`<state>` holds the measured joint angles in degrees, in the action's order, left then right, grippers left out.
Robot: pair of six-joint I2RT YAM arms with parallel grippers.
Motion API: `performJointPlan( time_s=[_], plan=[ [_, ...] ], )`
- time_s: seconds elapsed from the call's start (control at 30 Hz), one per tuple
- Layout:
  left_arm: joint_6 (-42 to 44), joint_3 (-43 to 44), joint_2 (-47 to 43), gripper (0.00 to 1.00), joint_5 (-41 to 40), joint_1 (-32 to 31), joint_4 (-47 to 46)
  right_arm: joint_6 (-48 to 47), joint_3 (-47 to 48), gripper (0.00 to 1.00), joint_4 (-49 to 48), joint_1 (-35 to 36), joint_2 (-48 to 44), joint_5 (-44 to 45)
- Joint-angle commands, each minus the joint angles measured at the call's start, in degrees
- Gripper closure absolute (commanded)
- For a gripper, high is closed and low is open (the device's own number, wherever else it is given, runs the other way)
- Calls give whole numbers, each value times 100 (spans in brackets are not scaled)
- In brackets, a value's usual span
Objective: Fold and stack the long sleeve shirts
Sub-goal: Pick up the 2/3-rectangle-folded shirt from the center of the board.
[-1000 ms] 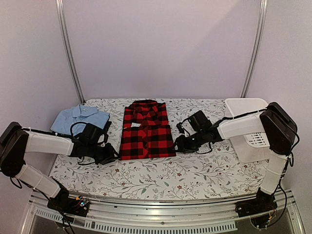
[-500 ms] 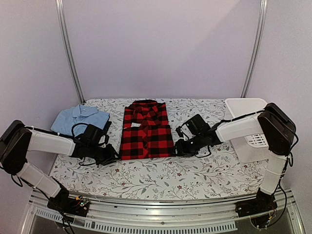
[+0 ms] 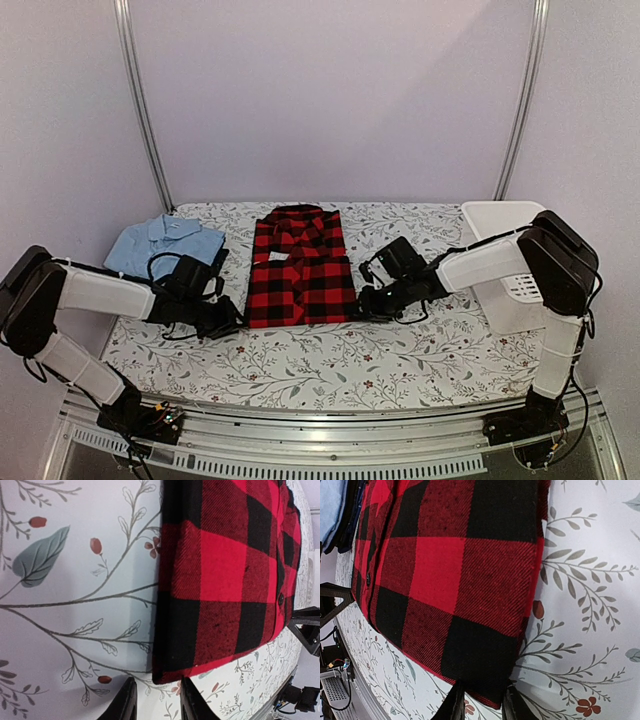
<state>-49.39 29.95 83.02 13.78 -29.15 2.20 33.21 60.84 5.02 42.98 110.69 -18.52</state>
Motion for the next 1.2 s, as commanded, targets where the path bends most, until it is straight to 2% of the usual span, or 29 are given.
performJointPlan(
  time_s=[0.0,0.23,0.43,0.57,0.67,0.9,1.17],
  plan=[
    [83,-78,102,71,28,-75,-229,71,-55,75,418,35,394,184],
    [104,-36,275,71,55,-114,-458,45,-64,78,426,35,371,212],
    [82,-26,376,83,72,-173,-492,22,-56,86,416,35,350,218],
    [47,-6,343,100,75,-237,-437,6,-84,92,386,43,244,253],
    [42,48,238,100,-6,-351,-248,-16,-185,98,406,44,74,326],
    [-199,-14,-339,100,-211,-889,706,93,-881,100,393,204,-630,351],
    [-1107,-142,-1875,100,-679,-1869,2236,687,-1874,100,721,884,-2146,609]
  ],
)
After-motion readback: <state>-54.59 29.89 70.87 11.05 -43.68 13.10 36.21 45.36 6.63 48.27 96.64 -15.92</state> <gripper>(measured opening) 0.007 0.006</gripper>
